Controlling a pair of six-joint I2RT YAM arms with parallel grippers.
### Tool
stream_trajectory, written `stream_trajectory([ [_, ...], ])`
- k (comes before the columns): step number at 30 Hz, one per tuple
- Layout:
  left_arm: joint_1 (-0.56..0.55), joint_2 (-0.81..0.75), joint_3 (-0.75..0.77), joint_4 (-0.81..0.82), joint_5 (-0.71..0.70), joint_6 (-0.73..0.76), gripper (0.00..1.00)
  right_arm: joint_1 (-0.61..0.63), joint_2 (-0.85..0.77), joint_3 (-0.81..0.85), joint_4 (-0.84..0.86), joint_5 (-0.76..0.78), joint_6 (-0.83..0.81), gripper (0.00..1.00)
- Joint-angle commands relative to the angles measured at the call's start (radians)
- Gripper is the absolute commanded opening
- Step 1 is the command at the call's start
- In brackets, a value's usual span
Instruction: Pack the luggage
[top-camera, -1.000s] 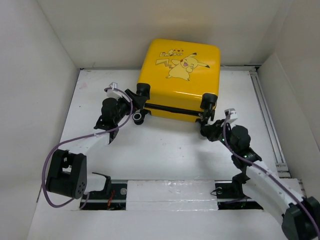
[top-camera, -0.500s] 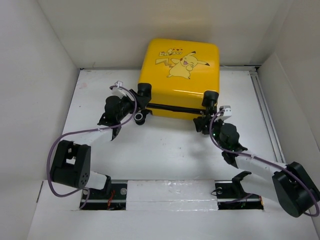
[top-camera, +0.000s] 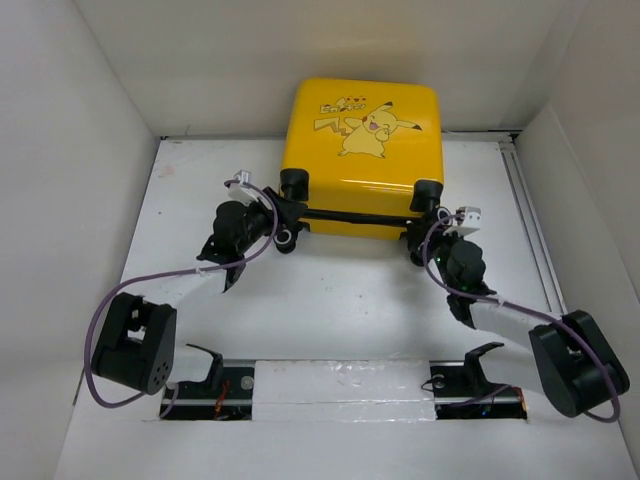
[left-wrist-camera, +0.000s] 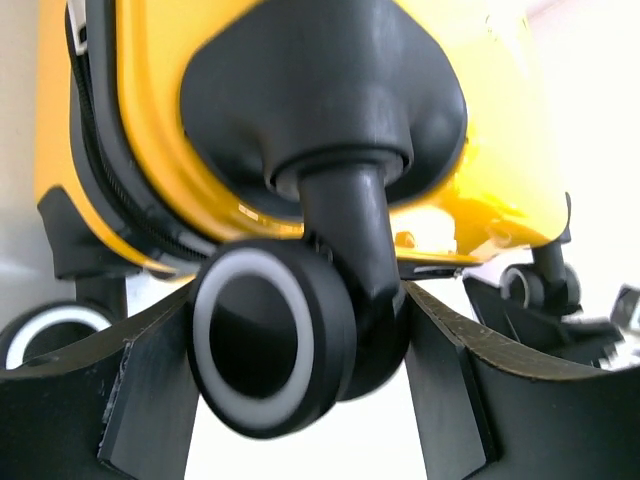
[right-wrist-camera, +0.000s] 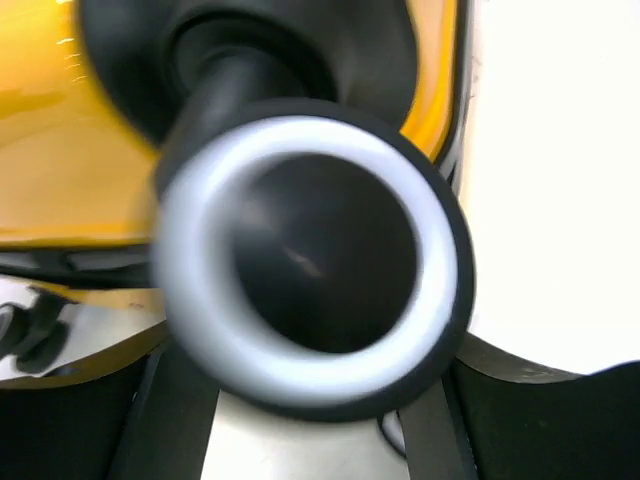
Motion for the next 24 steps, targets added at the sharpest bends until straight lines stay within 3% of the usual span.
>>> stream_trajectory([
  [1, -0.025, -0.076, -0.012, 0.069, 0.044, -0.019, 0.0, -0.044, 0.073, 0.067, 0.086, -0.114, -0.06, 0.67],
  [7, -0.048, -0.066, -0.003, 0.069, 0.053, -0.019, 0.0, -0.062, 0.189, 0.117, 0.167, -0.297, -0.071, 0.58],
  [9, -0.048, -0.054, -0.003, 0.082, 0.064, -0.019, 0.0, -0.062, 0.224, 0.117, 0.219, -0.328, -0.06, 0.5],
  [11, -0.048, -0.028, -0.003, 0.101, 0.078, -0.03, 0.0, -0.062, 0.253, 0.117, 0.256, -0.328, -0.04, 0.32],
  [13, -0.048, -0.019, -0.003, 0.101, 0.087, -0.03, 0.0, -0.062, 0.267, 0.126, 0.268, -0.328, -0.031, 0.26],
  [14, -0.048, -0.019, -0.003, 0.111, 0.087, -0.03, 0.0, -0.062, 0.276, 0.126, 0.268, -0.338, -0.031, 0.26],
  [18, -0.048, -0.028, -0.003, 0.111, 0.087, -0.03, 0.0, -0.062, 0.287, 0.111, 0.279, -0.375, 0.01, 0.59],
  [20, -0.048, -0.028, -0.003, 0.111, 0.087, -0.03, 0.0, -0.053, 0.287, 0.08, 0.302, -0.366, 0.022, 0.6],
  [24, -0.048, -0.037, -0.003, 0.111, 0.087, -0.03, 0.0, -0.064, 0.275, 0.058, 0.331, -0.375, 0.043, 0.46],
])
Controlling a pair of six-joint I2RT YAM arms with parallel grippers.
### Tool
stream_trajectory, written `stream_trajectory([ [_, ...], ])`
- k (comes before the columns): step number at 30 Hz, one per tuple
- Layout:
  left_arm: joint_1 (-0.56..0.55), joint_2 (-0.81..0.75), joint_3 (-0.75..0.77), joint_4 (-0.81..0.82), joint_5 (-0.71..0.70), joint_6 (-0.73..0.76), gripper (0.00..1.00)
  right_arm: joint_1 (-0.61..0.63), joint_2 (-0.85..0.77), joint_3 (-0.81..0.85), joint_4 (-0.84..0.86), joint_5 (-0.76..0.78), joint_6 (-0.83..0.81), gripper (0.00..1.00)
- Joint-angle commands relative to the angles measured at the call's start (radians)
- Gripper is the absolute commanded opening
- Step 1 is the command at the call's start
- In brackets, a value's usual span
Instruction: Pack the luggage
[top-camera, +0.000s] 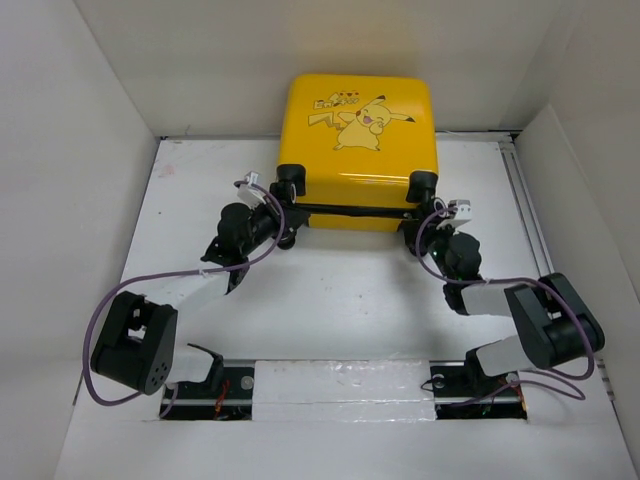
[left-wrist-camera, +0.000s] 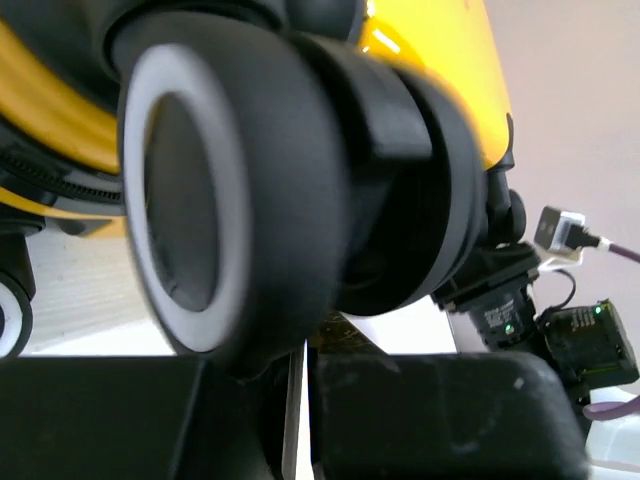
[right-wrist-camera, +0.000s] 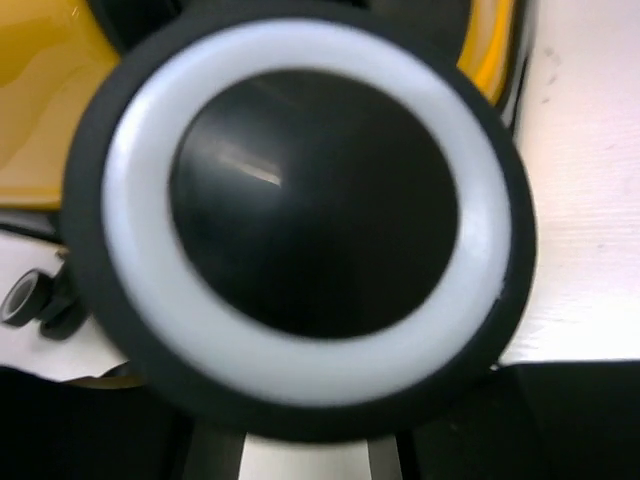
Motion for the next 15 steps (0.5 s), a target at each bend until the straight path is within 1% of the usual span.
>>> stream_trajectory([
  [1, -0.001, -0.031, 0.012, 0.079, 0.02, 0.002, 0.0, 0.026, -0.028, -0.024, 0.099, -0.136, 0.067, 0.46],
  [2, -0.001, -0.031, 0.012, 0.079, 0.02, 0.002, 0.0, 0.026, -0.042, -0.024, 0.099, -0.136, 0.067, 0.47],
  [4, -0.001, -0.04, 0.012, 0.079, 0.011, 0.002, 0.0, 0.017, -0.068, -0.024, 0.041, -0.126, 0.067, 0.47],
  [5, -0.001, -0.04, 0.012, 0.079, 0.01, 0.002, 0.0, 0.017, -0.091, -0.014, -0.007, -0.126, 0.067, 0.49],
  [9, -0.001, -0.04, 0.012, 0.079, 0.01, 0.002, 0.0, 0.008, -0.092, 0.011, -0.022, -0.123, 0.046, 0.51],
  [10, -0.001, -0.04, 0.012, 0.079, 0.01, 0.002, 0.0, -0.001, -0.073, 0.031, -0.022, -0.132, 0.046, 0.49],
  [15, -0.001, -0.04, 0.012, 0.07, 0.0, 0.002, 0.0, -0.021, 0.011, 0.057, 0.009, -0.195, 0.055, 0.49],
])
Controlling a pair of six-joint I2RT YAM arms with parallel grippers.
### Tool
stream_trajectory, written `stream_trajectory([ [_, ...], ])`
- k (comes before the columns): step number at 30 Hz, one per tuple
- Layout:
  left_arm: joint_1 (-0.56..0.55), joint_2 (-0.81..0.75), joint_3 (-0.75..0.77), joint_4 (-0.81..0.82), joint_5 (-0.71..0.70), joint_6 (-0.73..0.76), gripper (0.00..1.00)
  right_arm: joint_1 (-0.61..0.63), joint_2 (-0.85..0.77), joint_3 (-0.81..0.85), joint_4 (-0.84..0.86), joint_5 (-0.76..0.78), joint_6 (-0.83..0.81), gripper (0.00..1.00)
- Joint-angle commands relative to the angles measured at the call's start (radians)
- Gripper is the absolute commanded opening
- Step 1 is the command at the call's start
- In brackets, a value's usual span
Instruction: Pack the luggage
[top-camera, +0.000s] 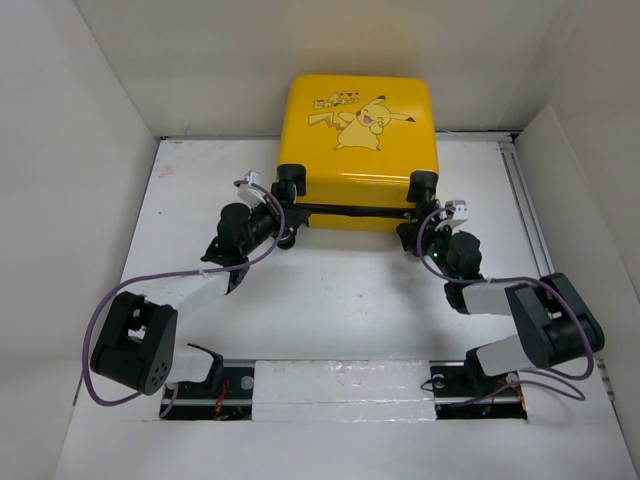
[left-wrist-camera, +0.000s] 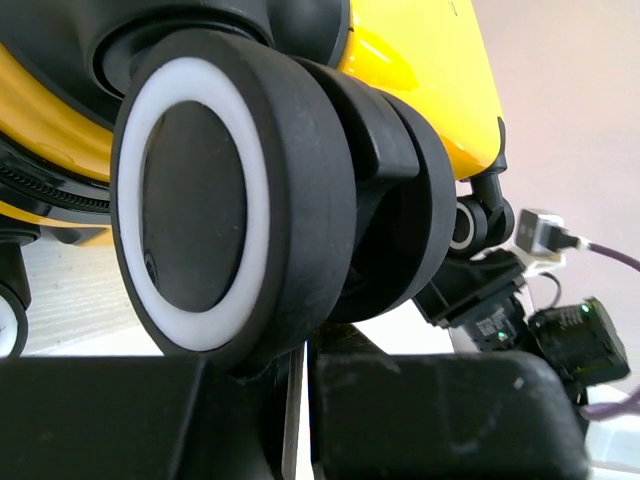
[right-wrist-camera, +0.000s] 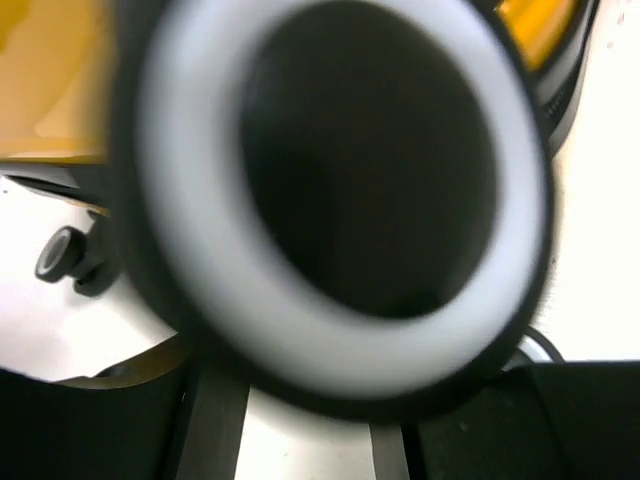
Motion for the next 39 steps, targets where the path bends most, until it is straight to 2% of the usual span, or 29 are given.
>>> stream_trajectory([
  [1, -0.003, -0.039, 0.011, 0.05, -0.001, 0.002, 0.0, -0.01, 0.031, 0.07, 0.087, -0.07, 0.003, 0.49],
  [7, -0.003, -0.039, 0.011, 0.05, -0.001, 0.002, 0.0, -0.01, 0.07, 0.079, 0.137, -0.047, 0.012, 0.54],
  [11, -0.003, -0.039, 0.011, 0.05, -0.001, 0.002, 0.0, -0.01, 0.093, 0.079, 0.22, -0.047, 0.022, 0.5],
  [13, -0.003, -0.039, 0.011, 0.05, -0.001, 0.002, 0.0, -0.01, 0.102, 0.079, 0.243, -0.006, 0.031, 0.4],
  [14, -0.003, -0.039, 0.011, 0.05, -0.001, 0.002, 0.0, 0.0, 0.113, 0.09, 0.255, 0.009, 0.031, 0.25],
  [16, -0.003, -0.039, 0.011, 0.05, -0.001, 0.002, 0.0, 0.013, 0.128, 0.09, 0.289, 0.029, 0.04, 0.11],
  [17, -0.003, -0.039, 0.011, 0.05, -0.001, 0.011, 0.0, 0.022, 0.139, 0.09, 0.301, 0.045, 0.04, 0.0],
  [22, -0.012, -0.03, 0.011, 0.05, -0.001, 0.011, 0.0, 0.131, 0.139, 0.022, 0.384, 0.164, 0.026, 0.0],
  [25, -0.012, -0.03, 0.024, 0.05, -0.001, 0.011, 0.0, 0.265, 0.139, -0.007, 0.356, 0.278, -0.024, 0.0],
  [26, -0.012, -0.019, 0.036, 0.05, -0.001, 0.011, 0.0, 0.366, 0.139, -0.007, 0.337, 0.355, -0.04, 0.0],
  [29, -0.052, 0.007, 0.071, 0.073, -0.001, -0.012, 0.0, 0.529, 0.195, 0.05, 0.265, 0.578, -0.092, 0.0],
  [30, -0.078, 0.016, 0.106, 0.073, -0.001, -0.012, 0.0, 0.6, 0.214, 0.083, 0.265, 0.609, -0.107, 0.0],
  [32, -0.101, 0.04, 0.142, 0.073, -0.001, -0.012, 0.0, 0.648, 0.235, 0.116, 0.196, 0.681, -0.116, 0.0],
  [33, -0.101, 0.041, 0.165, 0.073, -0.001, -0.012, 0.0, 0.661, 0.235, 0.128, 0.164, 0.739, -0.116, 0.0],
  [35, -0.113, 0.051, 0.165, 0.073, 0.01, -0.012, 0.0, 0.645, 0.167, 0.104, 0.147, 0.753, -0.116, 0.0],
  [36, -0.113, 0.051, 0.165, 0.063, 0.001, -0.012, 0.0, 0.622, 0.136, 0.085, 0.128, 0.712, -0.104, 0.0],
  [39, -0.113, 0.016, 0.139, 0.027, -0.03, -0.003, 0.0, 0.449, -0.014, 0.061, -0.035, 0.571, -0.019, 0.0],
])
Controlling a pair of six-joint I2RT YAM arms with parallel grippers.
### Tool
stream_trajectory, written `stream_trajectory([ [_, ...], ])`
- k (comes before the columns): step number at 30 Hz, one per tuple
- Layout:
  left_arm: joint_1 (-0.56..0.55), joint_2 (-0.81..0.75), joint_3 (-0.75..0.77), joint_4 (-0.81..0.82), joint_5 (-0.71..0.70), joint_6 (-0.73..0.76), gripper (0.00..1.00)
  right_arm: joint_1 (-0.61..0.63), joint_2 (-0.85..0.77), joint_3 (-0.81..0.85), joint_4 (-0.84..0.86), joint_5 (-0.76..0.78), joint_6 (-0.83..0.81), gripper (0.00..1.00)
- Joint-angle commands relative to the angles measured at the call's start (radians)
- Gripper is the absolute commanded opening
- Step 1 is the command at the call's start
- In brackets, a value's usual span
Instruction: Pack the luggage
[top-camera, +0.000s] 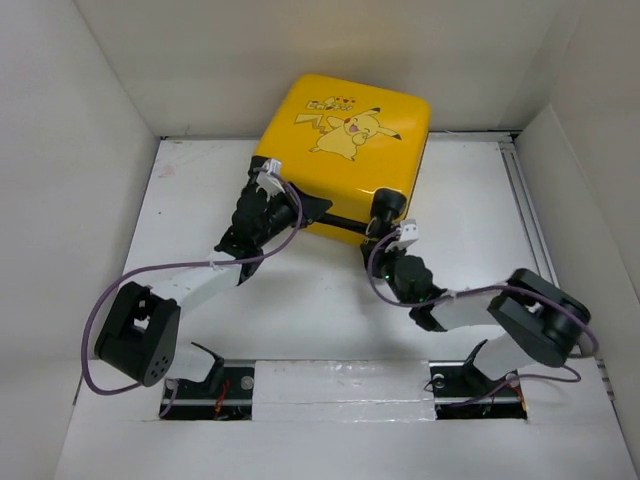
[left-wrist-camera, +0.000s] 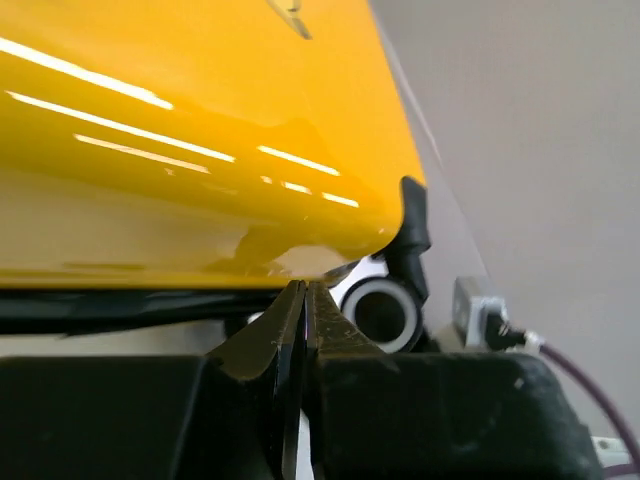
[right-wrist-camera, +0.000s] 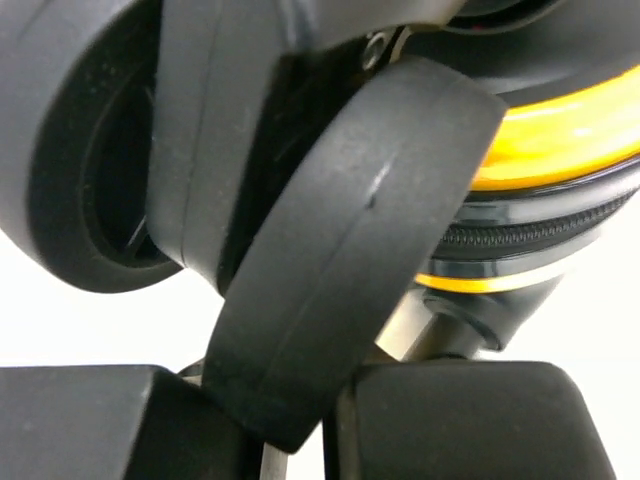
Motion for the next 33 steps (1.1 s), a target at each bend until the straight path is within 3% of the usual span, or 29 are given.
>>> stream_trajectory([
  [1, 0.002, -0.051, -0.01, -0.012, -0.067, 0.019, 0.0, -0.208, -0.169, -0.012, -0.09, -0.137, 0.043, 0.0],
  [2, 0.002, -0.086, -0.019, -0.032, -0.099, 0.033, 0.0, -0.248, -0.2, -0.023, -0.11, -0.18, 0.055, 0.0],
  [3, 0.002, -0.106, -0.03, -0.062, -0.127, 0.033, 0.09, -0.285, -0.264, -0.023, -0.137, -0.219, 0.08, 0.0],
  [5, 0.013, -0.166, -0.048, -0.072, -0.171, 0.042, 0.41, -0.392, -0.32, -0.002, -0.202, -0.326, 0.08, 0.0],
  [6, 0.013, -0.184, -0.061, -0.095, -0.171, 0.042, 0.66, -0.428, -0.366, 0.011, -0.232, -0.355, 0.08, 0.0],
  [9, 0.013, -0.27, -0.061, -0.148, -0.217, 0.042, 0.83, -0.573, -0.42, 0.064, -0.329, -0.469, 0.089, 0.0],
  [12, 0.013, -0.372, -0.097, -0.196, -0.266, 0.053, 0.86, -0.726, -0.438, 0.124, -0.4, -0.597, 0.089, 0.0],
  [16, 0.013, -0.445, -0.14, -0.335, -0.392, 0.077, 0.93, -0.816, -0.407, 0.111, -0.412, -0.69, 0.146, 0.0],
  [18, 0.022, -0.454, -0.151, -0.403, -0.44, 0.077, 0.97, -0.801, -0.397, 0.054, -0.29, -0.699, 0.187, 0.0],
  [21, 0.056, -0.364, -0.142, -0.403, -0.377, 0.088, 0.99, -0.721, -0.337, -0.116, -0.03, -0.662, 0.244, 0.0],
  [23, 0.056, -0.32, -0.131, -0.377, -0.333, 0.088, 0.99, -0.712, -0.303, -0.144, 0.057, -0.674, 0.258, 0.14],
  [24, 0.056, -0.3, -0.118, -0.342, -0.32, 0.088, 0.99, -0.712, -0.274, -0.144, 0.08, -0.674, 0.258, 0.31],
  [27, 0.056, -0.238, -0.108, -0.249, -0.253, 0.079, 0.99, -0.721, -0.231, -0.163, 0.128, -0.674, 0.267, 0.52],
  [33, 0.056, -0.145, -0.076, -0.179, -0.164, 0.079, 0.99, -0.753, -0.171, -0.148, 0.198, -0.69, 0.238, 0.65],
])
